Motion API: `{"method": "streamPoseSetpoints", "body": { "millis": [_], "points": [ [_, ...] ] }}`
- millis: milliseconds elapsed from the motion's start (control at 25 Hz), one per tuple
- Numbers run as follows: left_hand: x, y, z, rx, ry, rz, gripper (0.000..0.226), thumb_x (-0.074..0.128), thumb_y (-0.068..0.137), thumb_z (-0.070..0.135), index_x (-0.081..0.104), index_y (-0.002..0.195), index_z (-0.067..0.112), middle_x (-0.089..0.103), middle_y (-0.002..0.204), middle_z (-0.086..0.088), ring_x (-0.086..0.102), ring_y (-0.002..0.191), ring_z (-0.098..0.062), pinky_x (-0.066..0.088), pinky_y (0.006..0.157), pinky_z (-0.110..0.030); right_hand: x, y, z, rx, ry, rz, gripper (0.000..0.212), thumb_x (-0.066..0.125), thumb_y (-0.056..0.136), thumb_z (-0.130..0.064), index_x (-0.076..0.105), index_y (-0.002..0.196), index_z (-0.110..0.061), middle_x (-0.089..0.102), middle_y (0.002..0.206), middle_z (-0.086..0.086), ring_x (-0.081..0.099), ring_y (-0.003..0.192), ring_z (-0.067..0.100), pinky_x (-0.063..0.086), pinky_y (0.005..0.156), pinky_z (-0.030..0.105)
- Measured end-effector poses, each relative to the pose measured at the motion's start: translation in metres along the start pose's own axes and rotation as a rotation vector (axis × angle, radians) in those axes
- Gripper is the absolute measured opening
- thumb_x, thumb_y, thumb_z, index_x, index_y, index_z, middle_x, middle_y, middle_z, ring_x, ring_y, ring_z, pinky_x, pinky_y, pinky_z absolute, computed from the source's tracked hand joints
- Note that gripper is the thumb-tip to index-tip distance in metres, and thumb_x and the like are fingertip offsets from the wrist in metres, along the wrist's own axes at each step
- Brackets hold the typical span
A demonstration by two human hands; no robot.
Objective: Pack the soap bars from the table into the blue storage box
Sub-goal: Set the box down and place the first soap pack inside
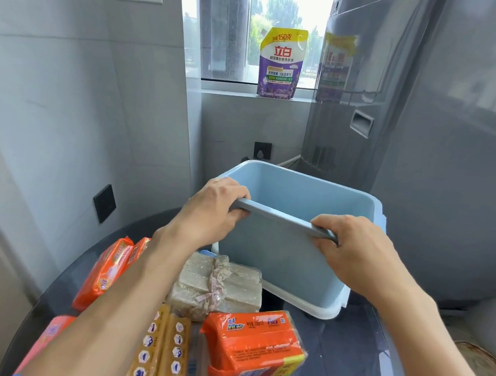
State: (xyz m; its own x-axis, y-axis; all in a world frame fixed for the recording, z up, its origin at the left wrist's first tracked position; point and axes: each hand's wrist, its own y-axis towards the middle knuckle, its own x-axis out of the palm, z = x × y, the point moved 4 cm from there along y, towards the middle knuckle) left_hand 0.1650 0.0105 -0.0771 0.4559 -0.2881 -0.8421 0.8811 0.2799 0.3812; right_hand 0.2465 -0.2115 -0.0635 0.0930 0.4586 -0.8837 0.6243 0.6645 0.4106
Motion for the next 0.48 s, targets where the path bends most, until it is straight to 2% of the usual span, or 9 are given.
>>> {"method": "streamPoseSetpoints", "body": {
  "millis": [160, 280, 360, 480],
  "points": [
    [0.011, -0.008, 0.005, -0.032, -0.006, 0.122, 0.011, 0.064, 0.093, 0.021, 0.065, 0.103, 0.016, 0.061, 0.113, 0.005, 0.044, 0.122, -0.019, 0.047, 0.093, -0.047, 0.005, 0.002, 0.002, 0.012, 0.003, 0.071, 0.019, 0.057, 0.086, -0.006, 0.069, 0.086, -0.020, 0.066, 0.064, -0.001, 0.057, 0.069, 0.030, 0.023, 0.056, 0.027],
    [0.015, -0.008, 0.002, -0.054, 0.002, 0.121, 0.017, 0.062, 0.095, 0.024, 0.065, 0.111, 0.017, 0.056, 0.129, 0.001, 0.036, 0.133, -0.020, 0.045, 0.097, -0.050, 0.011, 0.004, 0.004, 0.018, -0.009, 0.101, 0.016, 0.058, 0.084, -0.004, 0.069, 0.084, -0.016, 0.067, 0.063, 0.002, 0.057, 0.067, 0.032, 0.022, 0.053, 0.023],
    [0.016, -0.007, -0.001, -0.093, 0.002, 0.132, 0.021, 0.061, 0.096, 0.025, 0.065, 0.115, 0.019, 0.048, 0.144, -0.003, 0.029, 0.141, -0.021, 0.045, 0.099, -0.054, 0.013, 0.004, 0.004, 0.014, -0.016, 0.132, 0.014, 0.060, 0.083, -0.005, 0.070, 0.083, -0.015, 0.069, 0.064, 0.004, 0.058, 0.067, 0.034, 0.023, 0.053, 0.026],
    [0.018, -0.006, 0.000, -0.093, -0.002, 0.161, 0.021, 0.062, 0.095, 0.025, 0.065, 0.116, 0.020, 0.044, 0.148, -0.005, 0.027, 0.142, -0.022, 0.045, 0.099, -0.057, 0.013, 0.004, 0.004, -0.021, -0.004, 0.213, 0.011, 0.066, 0.082, -0.003, 0.070, 0.079, -0.012, 0.068, 0.061, 0.002, 0.057, 0.059, 0.034, 0.029, 0.056, 0.028]
  ]
}}
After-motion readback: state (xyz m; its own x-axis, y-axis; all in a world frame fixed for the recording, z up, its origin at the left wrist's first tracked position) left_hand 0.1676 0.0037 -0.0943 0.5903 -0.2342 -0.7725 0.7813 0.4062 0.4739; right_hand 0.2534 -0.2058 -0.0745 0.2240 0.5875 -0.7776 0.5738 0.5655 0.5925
